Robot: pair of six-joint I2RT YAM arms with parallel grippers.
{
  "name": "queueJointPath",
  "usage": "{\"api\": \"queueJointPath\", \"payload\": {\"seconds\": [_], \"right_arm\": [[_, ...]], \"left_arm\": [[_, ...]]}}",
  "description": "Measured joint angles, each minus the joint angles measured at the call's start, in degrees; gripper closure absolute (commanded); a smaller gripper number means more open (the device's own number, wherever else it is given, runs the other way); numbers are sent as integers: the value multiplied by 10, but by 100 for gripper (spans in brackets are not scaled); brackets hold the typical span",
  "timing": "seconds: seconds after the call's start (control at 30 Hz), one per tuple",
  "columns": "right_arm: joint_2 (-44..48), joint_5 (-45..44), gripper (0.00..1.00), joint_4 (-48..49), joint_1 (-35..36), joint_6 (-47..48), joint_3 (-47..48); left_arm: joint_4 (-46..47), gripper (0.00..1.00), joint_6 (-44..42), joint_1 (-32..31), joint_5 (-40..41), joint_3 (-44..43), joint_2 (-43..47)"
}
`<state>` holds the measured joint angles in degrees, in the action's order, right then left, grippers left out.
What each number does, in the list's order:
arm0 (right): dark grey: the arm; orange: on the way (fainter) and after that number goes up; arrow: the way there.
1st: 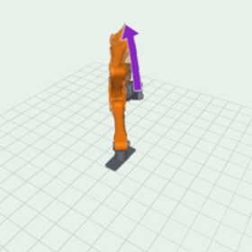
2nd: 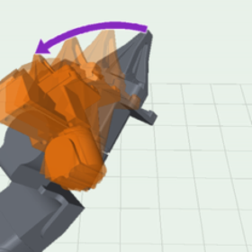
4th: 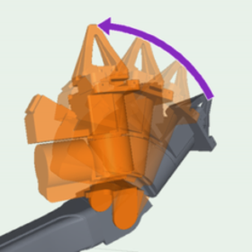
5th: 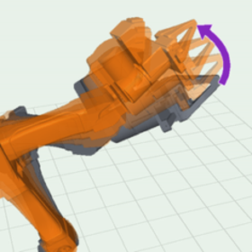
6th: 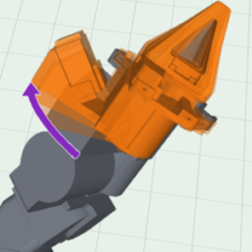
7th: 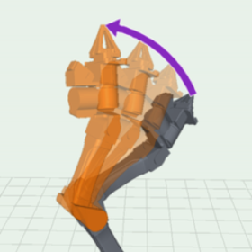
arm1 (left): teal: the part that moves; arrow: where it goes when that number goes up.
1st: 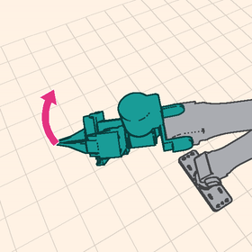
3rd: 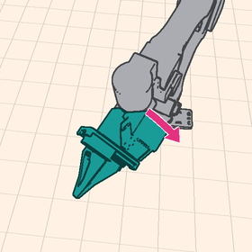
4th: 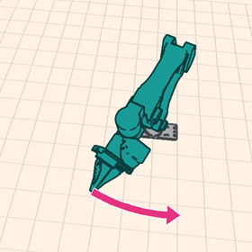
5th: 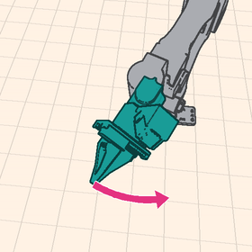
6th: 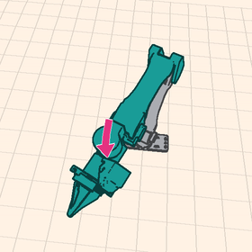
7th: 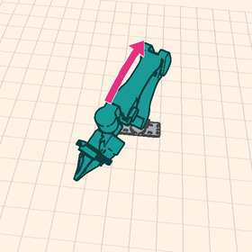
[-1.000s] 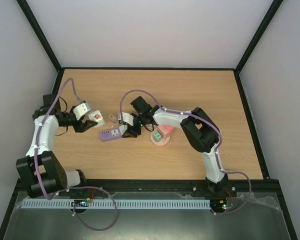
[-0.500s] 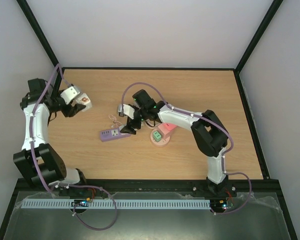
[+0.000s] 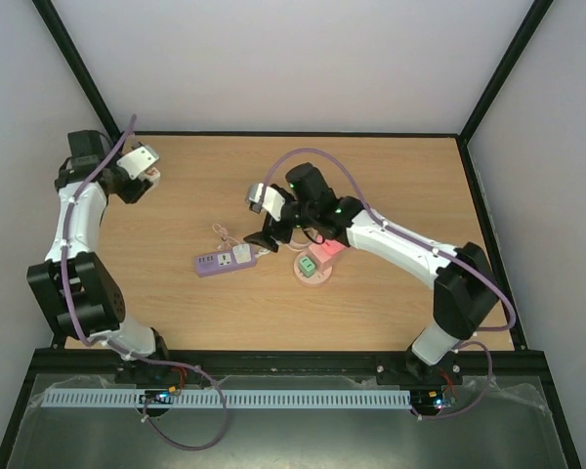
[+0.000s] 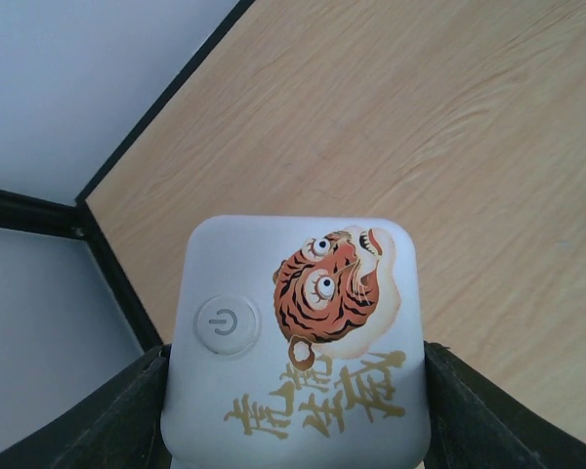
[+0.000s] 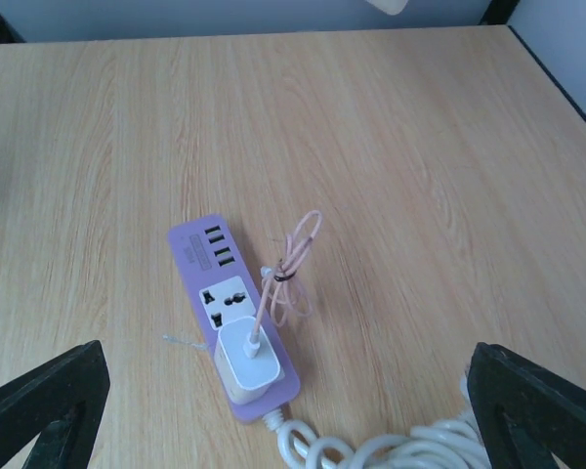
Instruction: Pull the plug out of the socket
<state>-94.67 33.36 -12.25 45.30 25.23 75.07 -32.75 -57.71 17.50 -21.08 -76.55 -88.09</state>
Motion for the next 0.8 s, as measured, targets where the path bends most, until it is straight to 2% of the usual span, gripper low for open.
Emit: {"api": "queueJointPath", "payload": {"seconds": [0.2, 0.47, 0.8], "right_arm": [[52, -13, 2, 6, -10, -25, -45], [114, -25, 2, 15, -16, -28, -138], [137, -33, 2, 31, -18, -27, -162]], "left_arm": [[38, 59, -11, -52, 124, -37, -63], [114, 57, -75, -96, 286, -41, -143], [156, 53, -157, -101, 396, -80, -245]]}}
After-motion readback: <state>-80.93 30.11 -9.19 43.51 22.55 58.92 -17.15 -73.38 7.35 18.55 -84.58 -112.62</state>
